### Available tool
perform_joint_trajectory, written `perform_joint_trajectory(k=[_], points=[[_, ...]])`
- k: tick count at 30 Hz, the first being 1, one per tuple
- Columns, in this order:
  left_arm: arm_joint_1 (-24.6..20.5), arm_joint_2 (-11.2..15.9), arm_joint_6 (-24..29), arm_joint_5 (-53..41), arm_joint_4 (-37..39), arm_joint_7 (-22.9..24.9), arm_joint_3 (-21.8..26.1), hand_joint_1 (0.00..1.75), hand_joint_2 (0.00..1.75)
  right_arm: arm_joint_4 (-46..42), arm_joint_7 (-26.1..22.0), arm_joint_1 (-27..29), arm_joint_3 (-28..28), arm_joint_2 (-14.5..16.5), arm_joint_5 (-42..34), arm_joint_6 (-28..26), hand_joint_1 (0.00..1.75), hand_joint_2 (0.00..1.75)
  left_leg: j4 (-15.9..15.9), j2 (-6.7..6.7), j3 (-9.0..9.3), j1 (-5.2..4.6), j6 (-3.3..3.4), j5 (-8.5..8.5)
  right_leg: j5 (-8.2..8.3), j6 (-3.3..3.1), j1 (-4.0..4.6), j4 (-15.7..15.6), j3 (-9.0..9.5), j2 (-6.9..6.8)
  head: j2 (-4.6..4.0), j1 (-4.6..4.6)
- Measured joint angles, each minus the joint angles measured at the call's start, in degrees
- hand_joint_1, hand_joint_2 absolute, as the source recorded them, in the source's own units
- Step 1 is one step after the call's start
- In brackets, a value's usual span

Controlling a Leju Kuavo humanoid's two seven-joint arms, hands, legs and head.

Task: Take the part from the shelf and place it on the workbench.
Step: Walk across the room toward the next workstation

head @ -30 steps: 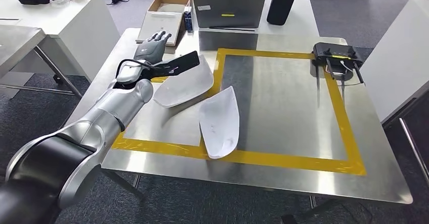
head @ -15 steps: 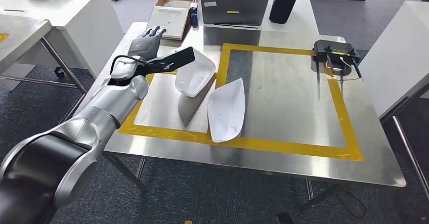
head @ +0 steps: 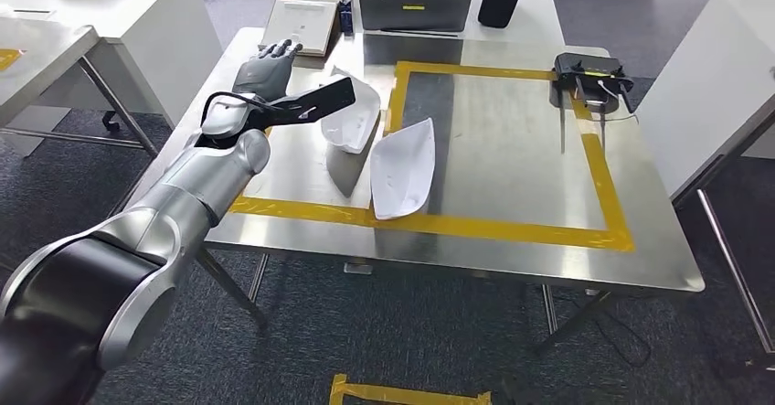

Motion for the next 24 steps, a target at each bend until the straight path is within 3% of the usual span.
perform_joint_trajectory(k=[3, 4, 5, 6, 8, 10, 12, 14, 15, 16, 18, 19, 20, 21, 22, 24], points=[[-0.29, 0.46, 0.00, 0.00, 0.02, -0.21, 0.00, 0.00, 0.00, -0.01, 0.24, -0.48, 0.00, 0.03, 0.20, 0.13, 0.00, 0.00, 8.87, -0.10, -2.64, 0.23, -0.93, -7.54, 1.95, -0.75, -0.17, -0.31, -1.91, -0.16, 0.00, -0.12], [-0.29, 0.57, 0.00, -0.01, 0.03, -0.26, 0.00, 0.00, 0.00, -0.01, 0.27, -0.56, 0.00, 0.05, 0.25, 0.18, 0.00, 0.00, 12.44, -0.10, -3.36, 0.30, -1.17, -9.25, 2.58, -0.72, -0.17, -0.28, -2.71, -0.17, 0.00, -0.12], [-0.26, 0.64, 0.00, -0.01, 0.04, -0.30, -0.01, 0.00, 0.00, 0.00, 0.28, -0.58, 0.00, 0.06, 0.29, 0.25, 0.00, 0.00, 14.77, -0.09, -3.46, 0.37, -1.34, -9.66, 3.21, -0.65, -0.19, -0.25, -3.52, -0.20, 0.00, -0.13], [-0.24, 0.69, 0.00, -0.02, 0.05, -0.33, -0.01, 0.00, 0.00, 0.00, 0.29, -0.58, 0.00, 0.07, 0.29, 0.29, 0.00, 0.00, 15.34, -0.09, -2.70, 0.45, -1.45, -8.90, 3.83, -0.53, -0.23, -0.20, -4.36, -0.23, 0.00, -0.13], [-0.31, 0.72, 0.00, -0.09, -0.01, -0.43, -0.02, 0.00, 0.00, 0.00, 0.31, -0.63, 0.00, 0.07, 0.25, 0.34, 0.00, 0.00, 10.83, -0.09, 1.70, 0.68, -1.55, -6.15, 5.03, -0.06, -0.37, 0.06, -5.92, -0.28, 0.00, -0.14], [-0.44, 0.65, 0.02, -0.16, -0.29, -0.50, -0.02, 0.00, 0.00, -0.01, 0.30, -0.70, 0.00, 0.06, 0.07, 0.34, 0.00, 0.00, 3.41, -0.25, 7.12, 0.62, -1.23, -6.30, 6.05, 0.69, -0.35, 0.39, -7.10, -0.24, 0.00, -0.14], [-0.47, 0.56, 0.04, -0.17, -0.51, -0.50, -0.02, 0.00, 0.00, -0.01, 0.30, -0.75, 0.00, 0.06, -0.08, 0.35, 0.00, 0.00, -0.21, -0.46, 8.81, 0.32, -0.23, -7.40, 7.18, 1.50, -0.29, 0.27, -7.57, -0.19, 0.00, -0.08], [-0.40, 0.50, 0.03, -0.17, -0.45, -0.50, -0.03, 0.00, 0.00, 0.00, 0.36, -0.64, -0.01, 0.08, -0.09, 0.37, 0.00, 0.00, -0.57, -0.33, 7.93, 0.21, 1.09, -6.53, 7.98, 2.26, -0.47, -0.17, -7.78, -0.12, 0.00, -0.06], [-0.40, 0.47, 0.01, -0.17, -0.41, -0.50, -0.03, 0.00, 0.00, 0.00, 0.40, -0.54, -0.01, 0.09, -0.10, 0.38, 0.00, 0.00, -0.65, -0.19, 7.51, 0.23, 1.70, -5.87, 7.09, 2.55, -0.58, 0.32, -8.16, -0.08, 0.00, -0.05], [-0.42, 0.44, 0.00, -0.17, -0.39, -0.58, -0.04, 0.00, 0.00, 0.01, 0.46, -0.46, -0.02, 0.09, -0.11, 0.39, 0.00, 0.00, -0.76, -0.07, 6.95, 0.30, 2.23, -5.13, 5.01, 2.77, -0.62, 1.92, -8.82, -0.08, 0.00, -0.02], [-0.41, 0.40, -0.01, -0.05, -0.34, -0.88, -0.04, 0.00, 0.00, 0.02, 0.55, -0.46, -0.03, 0.10, -0.17, 0.39, 0.00, 0.00, -0.79, -0.02, 5.34, 0.27, 2.86, -3.59, -1.13, 2.99, -0.59, 8.57, -10.74, -0.09, 0.00, 0.10], [-0.31, 0.39, -0.04, 0.02, -0.31, -1.03, -0.04, 0.00, 0.00, 0.02, 0.58, -0.49, -0.04, 0.11, -0.20, 0.39, 0.00, 0.00, -0.75, -0.04, 4.41, 0.17, 2.97, -2.84, -3.36, 3.04, -0.54, 12.44, -11.55, -0.08, 0.00, 0.12], [-0.16, 0.38, -0.09, 0.10, -0.25, -1.10, -0.04, 0.00, 0.00, 0.02, 0.61, -0.50, -0.05, 0.11, -0.22, 0.39, 0.00, 0.00, -0.71, -0.05, 3.50, 0.06, 3.02, -2.16, -4.31, 3.01, -0.45, 15.36, -11.83, -0.07, 0.00, 0.13], [0.02, 0.38, -0.13, 0.14, -0.20, -1.10, -0.04, 0.00, 0.00, 0.01, 0.66, -0.50, -0.06, 0.10, -0.22, 0.39, 0.00, 0.00, -0.67, -0.06, 2.63, -0.03, 3.00, -1.51, -3.94, 2.89, -0.34, 16.62, -11.28, -0.07, 0.00, 0.13], [0.19, 0.38, -0.20, 0.17, -0.16, -1.02, -0.04, 0.00, 0.00, 0.01, 0.73, -0.49, -0.07, 0.10, -0.22, 0.39, 0.00, 0.00, -0.62, -0.07, 1.79, -0.11, 2.93, -0.87, -2.73, 2.66, -0.19, 15.91, -9.73, -0.07, 0.00, 0.14], [0.38, 0.39, -0.38, 0.20, -0.17, -0.57, -0.04, 0.00, 0.00, 0.01, 0.88, -0.56, -0.09, 0.07, -0.21, 0.38, 0.00, 0.00, -0.52, -0.05, 0.41, -0.22, 2.67, 0.28, -1.02, 1.83, 0.23, 9.39, -4.09, -0.06, 0.00, 0.14]])
